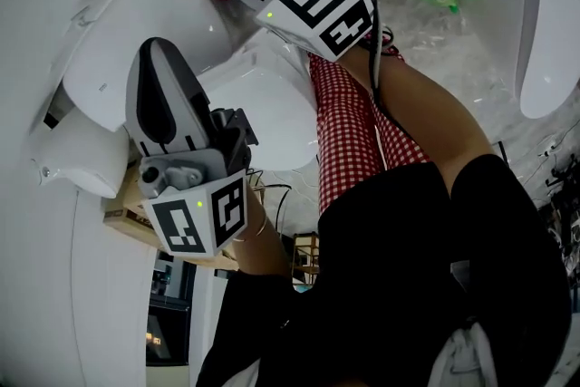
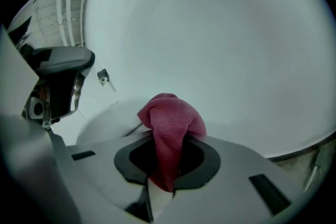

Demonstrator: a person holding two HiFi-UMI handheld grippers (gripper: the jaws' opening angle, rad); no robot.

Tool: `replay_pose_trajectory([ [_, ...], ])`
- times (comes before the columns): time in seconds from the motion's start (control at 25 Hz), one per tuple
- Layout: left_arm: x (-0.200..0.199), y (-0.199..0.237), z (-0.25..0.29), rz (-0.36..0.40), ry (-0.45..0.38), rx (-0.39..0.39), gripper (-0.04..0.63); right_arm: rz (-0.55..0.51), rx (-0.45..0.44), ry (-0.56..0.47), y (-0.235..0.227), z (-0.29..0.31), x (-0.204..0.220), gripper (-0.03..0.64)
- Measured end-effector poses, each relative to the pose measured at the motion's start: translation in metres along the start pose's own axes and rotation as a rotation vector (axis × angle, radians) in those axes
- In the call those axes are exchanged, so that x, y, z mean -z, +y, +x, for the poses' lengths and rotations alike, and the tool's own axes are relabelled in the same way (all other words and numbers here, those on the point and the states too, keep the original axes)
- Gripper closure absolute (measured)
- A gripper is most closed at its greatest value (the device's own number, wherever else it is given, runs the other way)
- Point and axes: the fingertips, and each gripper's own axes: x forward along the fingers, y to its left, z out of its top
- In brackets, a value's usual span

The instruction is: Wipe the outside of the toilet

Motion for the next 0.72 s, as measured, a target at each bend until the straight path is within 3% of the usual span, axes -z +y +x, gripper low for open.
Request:
replay_pose_trajectory([
  [0.72, 0.014, 0.009, -0.009, -0.019, 0.019, -0.006, 0.589, -0.015, 0.085, 0.128, -0.049, 0.03, 0.07, 0.545],
])
